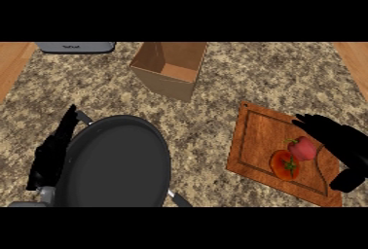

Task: Pick the bell pepper from the cutting board and place it in the cardboard box

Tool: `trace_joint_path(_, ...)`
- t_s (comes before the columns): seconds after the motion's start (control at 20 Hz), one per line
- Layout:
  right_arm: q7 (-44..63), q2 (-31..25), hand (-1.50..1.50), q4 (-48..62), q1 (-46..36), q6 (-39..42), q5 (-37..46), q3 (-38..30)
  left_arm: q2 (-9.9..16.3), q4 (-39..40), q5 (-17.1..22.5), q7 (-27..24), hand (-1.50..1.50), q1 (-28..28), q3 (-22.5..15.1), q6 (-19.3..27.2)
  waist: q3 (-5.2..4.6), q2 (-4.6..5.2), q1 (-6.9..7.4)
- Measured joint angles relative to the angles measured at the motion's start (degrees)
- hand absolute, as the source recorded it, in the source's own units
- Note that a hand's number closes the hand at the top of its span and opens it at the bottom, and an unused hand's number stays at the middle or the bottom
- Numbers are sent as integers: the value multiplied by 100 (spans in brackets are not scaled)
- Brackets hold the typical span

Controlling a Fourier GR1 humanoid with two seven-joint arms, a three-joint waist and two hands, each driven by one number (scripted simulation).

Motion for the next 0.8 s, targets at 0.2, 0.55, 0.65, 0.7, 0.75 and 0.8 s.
trace_joint_path(0.2, -75, 259, -150, 11, 89, -18, 279, -104, -96, -59, -144, 55, 0, -7, 120, -115, 0, -2, -4)
trace_joint_path(0.55, -320, 673, -150, 330, -47, 18, 734, -341, -391, -195, -477, 210, 0, -18, 227, -232, -1, -1, 5)
trace_joint_path(0.65, -512, 728, -150, 573, -113, -72, 827, -443, -458, -172, -535, 139, 0, 20, 253, -293, 1, 1, 6)
trace_joint_path(0.7, -520, 778, -150, 628, -157, -64, 871, -463, -404, -247, -480, 145, 0, 85, 341, -390, 0, 0, 10)
trace_joint_path(0.75, -556, 828, -150, 691, -208, -43, 919, -495, -405, -235, -463, 148, 0, 65, 415, -456, 0, 0, 10)
trace_joint_path(0.8, -581, 870, -150, 700, -180, -51, 970, -526, -407, -221, -455, 136, 0, 70, 491, -508, 0, 0, 8)
